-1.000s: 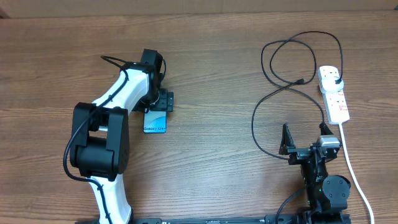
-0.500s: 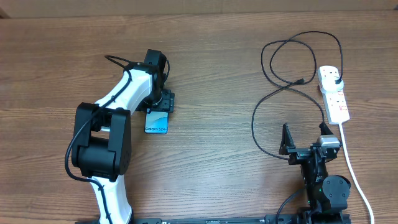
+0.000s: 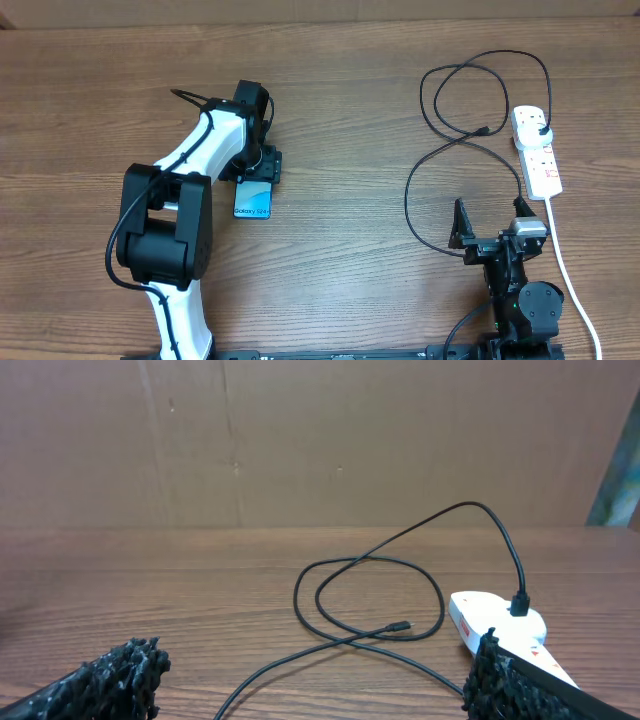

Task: Plug charger to phone and switch on socket
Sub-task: 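Close the left gripper on the phone's top end and tilt it up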

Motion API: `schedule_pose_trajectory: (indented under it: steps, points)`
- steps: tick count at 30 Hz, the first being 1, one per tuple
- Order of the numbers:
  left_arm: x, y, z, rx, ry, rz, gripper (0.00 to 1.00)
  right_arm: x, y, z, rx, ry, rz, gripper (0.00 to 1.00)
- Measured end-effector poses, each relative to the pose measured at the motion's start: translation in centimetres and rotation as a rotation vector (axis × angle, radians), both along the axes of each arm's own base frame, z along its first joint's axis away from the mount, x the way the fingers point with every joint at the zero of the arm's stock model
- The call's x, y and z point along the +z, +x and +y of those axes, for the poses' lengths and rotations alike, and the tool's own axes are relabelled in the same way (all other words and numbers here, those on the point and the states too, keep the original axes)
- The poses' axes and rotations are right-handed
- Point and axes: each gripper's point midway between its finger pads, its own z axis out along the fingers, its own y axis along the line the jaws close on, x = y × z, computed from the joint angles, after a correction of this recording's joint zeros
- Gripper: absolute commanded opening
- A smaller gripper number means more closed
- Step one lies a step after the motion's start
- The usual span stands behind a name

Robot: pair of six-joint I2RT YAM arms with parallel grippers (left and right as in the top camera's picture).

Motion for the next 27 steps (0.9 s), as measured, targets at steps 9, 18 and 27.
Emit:
schedule_pose_trajectory:
  steps: [9,18,27]
  points:
    - [0.2,-1.0,-0.5,-0.003,-0.014,0.075,0.61,0.0,0.0,0.0,0.000,0.000,-0.001,1.00]
    - [0.5,-2.0,-1.1,0.001,-0.044,0.151,0.58,0.0,0.0,0.0,0.000,0.000,0.000,1.00]
    - [0.8,-2.1,-1.4,0.003,-0.060,0.175,0.55,0.0,0.0,0.0,0.000,0.000,0.000,1.00]
